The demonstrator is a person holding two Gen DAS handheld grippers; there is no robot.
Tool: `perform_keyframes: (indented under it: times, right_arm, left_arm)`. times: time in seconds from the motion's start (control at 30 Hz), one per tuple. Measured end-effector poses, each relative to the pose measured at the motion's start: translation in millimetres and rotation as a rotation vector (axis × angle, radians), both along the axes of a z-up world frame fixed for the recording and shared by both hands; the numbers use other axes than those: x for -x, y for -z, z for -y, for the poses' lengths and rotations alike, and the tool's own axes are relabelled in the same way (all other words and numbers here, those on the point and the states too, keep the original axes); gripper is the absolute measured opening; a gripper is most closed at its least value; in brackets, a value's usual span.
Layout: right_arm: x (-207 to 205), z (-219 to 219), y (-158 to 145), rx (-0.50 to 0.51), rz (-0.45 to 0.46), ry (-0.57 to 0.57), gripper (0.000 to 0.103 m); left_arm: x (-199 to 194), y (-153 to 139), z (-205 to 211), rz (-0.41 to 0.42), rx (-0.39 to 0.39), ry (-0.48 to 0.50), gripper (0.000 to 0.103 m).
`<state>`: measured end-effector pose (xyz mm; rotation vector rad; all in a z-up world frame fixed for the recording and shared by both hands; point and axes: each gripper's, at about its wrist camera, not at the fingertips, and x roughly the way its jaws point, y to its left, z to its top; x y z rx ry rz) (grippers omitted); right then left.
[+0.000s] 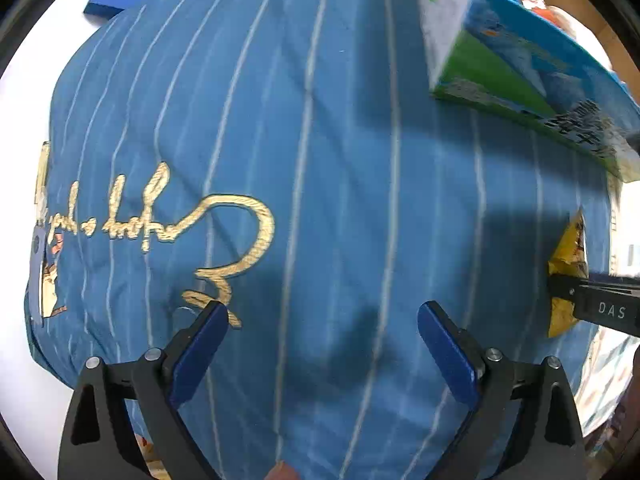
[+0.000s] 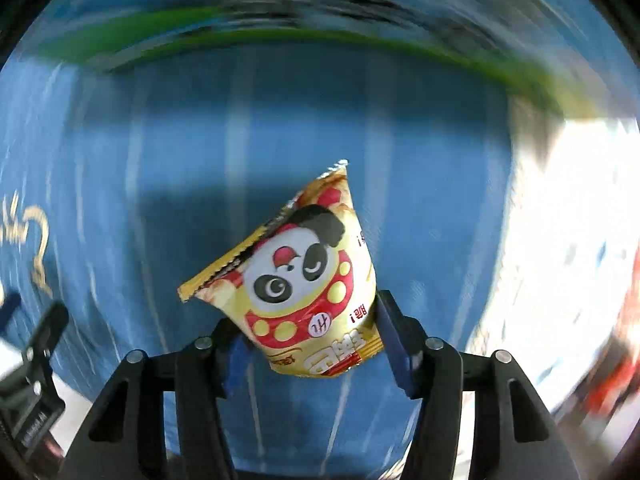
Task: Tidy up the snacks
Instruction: 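Lower right tool onto yellow panda pack on the blue cover, then close right tool on yellow panda pack and lift it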
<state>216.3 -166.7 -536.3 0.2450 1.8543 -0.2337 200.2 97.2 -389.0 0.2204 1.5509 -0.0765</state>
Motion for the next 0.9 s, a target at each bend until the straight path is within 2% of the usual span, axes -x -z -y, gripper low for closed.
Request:
perform_keyframes:
  times: [0.07,0.13,0.2,0.27,0.33,0.43,0.47,0.5,0.53,0.6,0.7,0.8,0.9]
  right_arm:
    - [12,19,-2,-0.033,0.015,0.124,0.061]
    - [23,34,2,-0.116,0.014,0.224,0.068]
    - [28,41,3,-0.176,0.01,0.258,0.086]
    - [28,42,-4,-0.142,0.039,0.199,0.092]
    - [27,35,-10,-0.099,0.066,0.118,0.092]
    - [24,25,-1,-0.119,0.052,0.103,0.092]
    - [23,22,5,-0.12,0.05,0.106,0.091]
    - [23,19,10,-0.114,0.05,0.101,0.084]
    - [22,16,14,-0.09,0.044,0.081,0.082]
    - [19,9,10,-0.008,0.059,0.048,0.06]
    - [24,3,2,0.008,0.067,0.026,0.052]
    - [32,6,-1,-0.001,0.056,0.026,0.05]
    - [49,11,-20,-0.007,0.075,0.027,0.05]
  left_arm:
    - [2,-1,7,-0.002,0.01,0.014,0.097]
    - [4,-2,17,-0.001,0.018,0.028,0.097]
    - [4,-1,24,-0.006,0.024,0.036,0.097]
    - [3,2,32,-0.013,0.035,0.042,0.097]
    - [3,3,44,-0.013,0.034,0.059,0.097]
    - [2,8,58,-0.017,0.031,0.085,0.097]
    - [1,9,63,-0.02,0.031,0.091,0.097]
    - [0,11,67,-0.024,0.032,0.097,0.097]
    - [0,12,71,-0.028,0.03,0.1,0.097]
    - [-4,15,78,-0.033,0.028,0.104,0.097]
    - [-5,21,79,-0.034,0.032,0.105,0.097]
    - [2,21,79,-0.038,0.038,0.109,0.097]
    - [9,9,77,-0.031,0.043,0.115,0.097]
